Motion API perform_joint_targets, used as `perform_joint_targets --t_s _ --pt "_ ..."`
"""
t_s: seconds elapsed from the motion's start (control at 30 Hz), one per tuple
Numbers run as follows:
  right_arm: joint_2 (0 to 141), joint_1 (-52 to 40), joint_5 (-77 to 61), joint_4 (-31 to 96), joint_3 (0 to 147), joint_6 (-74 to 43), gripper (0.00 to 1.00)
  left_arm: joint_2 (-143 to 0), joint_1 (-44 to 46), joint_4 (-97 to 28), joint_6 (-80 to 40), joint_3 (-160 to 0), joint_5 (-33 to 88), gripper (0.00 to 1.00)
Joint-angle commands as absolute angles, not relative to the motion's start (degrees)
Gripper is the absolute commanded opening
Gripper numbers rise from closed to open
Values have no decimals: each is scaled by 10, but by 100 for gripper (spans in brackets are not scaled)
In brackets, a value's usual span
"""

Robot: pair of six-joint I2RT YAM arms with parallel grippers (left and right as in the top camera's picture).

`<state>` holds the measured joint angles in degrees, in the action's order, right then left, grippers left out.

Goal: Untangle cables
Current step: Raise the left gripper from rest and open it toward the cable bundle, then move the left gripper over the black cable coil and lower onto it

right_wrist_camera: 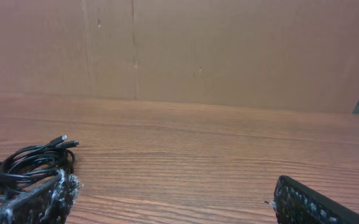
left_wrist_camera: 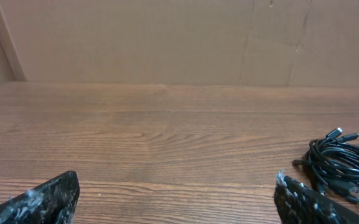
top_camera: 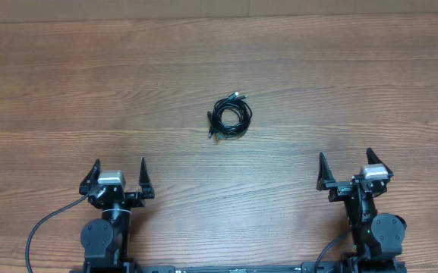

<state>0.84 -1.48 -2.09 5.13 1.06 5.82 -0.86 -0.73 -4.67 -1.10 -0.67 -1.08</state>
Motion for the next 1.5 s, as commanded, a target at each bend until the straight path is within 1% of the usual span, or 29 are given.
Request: perform_joint_targets --t_s 0.0,0.07,0.1,0.23,0.27,0.37,0.4,0.43,0.5,0.57,0.6,0.67,0.77,0.87,0.97,1.03,1.2,1.23,1.37,1.47 --pt "4 -12 -14 48 5 59 100 -3 -4 -43 -3 -3 -2 100" --pt "4 -12 -14 48 5 59 100 -3 -4 -43 -39 -3 29 100" --pt "4 -12 -14 48 5 59 100 -3 -3 -38 -115 -3 72 100" --pt "4 -12 -14 48 5 59 100 -3 -3 8 -294 -3 144 100" --pt "4 -12 -14 48 5 59 100 -3 -3 28 -310 -3 154 100" --pt "4 -12 -14 48 5 59 100 -3 -4 116 -309 -3 193 100" --pt "4 -12 -14 48 5 59 100 -3 -4 158 -312 -3 200 100" --pt "4 -12 -14 48 5 59 100 -3 -4 232 -332 -5 199 99" --pt "4 -12 -14 48 5 59 100 -3 -4 307 -343 -14 197 99" --pt "4 -12 -14 48 5 59 100 -3 -4 331 -343 -37 193 100" --pt "4 -12 -14 48 5 59 100 -3 -4 322 -342 -57 196 100" --pt "4 -12 -14 48 5 59 100 -11 -4 271 -314 -108 222 100" --pt "4 -12 -14 48 5 59 100 -46 -4 178 -230 -194 273 100" --pt "4 -12 -14 48 5 59 100 -120 -4 32 -176 -311 281 100" --pt "4 -12 -14 48 5 59 100 -215 -4 -102 -147 -428 286 100" --pt "4 -12 -14 48 5 59 100 -321 -4 -235 -116 -547 324 100" --pt "4 -12 -14 48 5 59 100 -507 -3 -455 -76 -743 360 100" --pt "4 -12 -14 48 5 59 100 -561 -3 -516 -63 -800 362 100" --pt "4 -12 -14 48 5 59 100 -679 -2 -649 0 -918 375 100" --pt "4 -12 -14 48 5 59 100 -752 1 -721 3 -973 385 99"
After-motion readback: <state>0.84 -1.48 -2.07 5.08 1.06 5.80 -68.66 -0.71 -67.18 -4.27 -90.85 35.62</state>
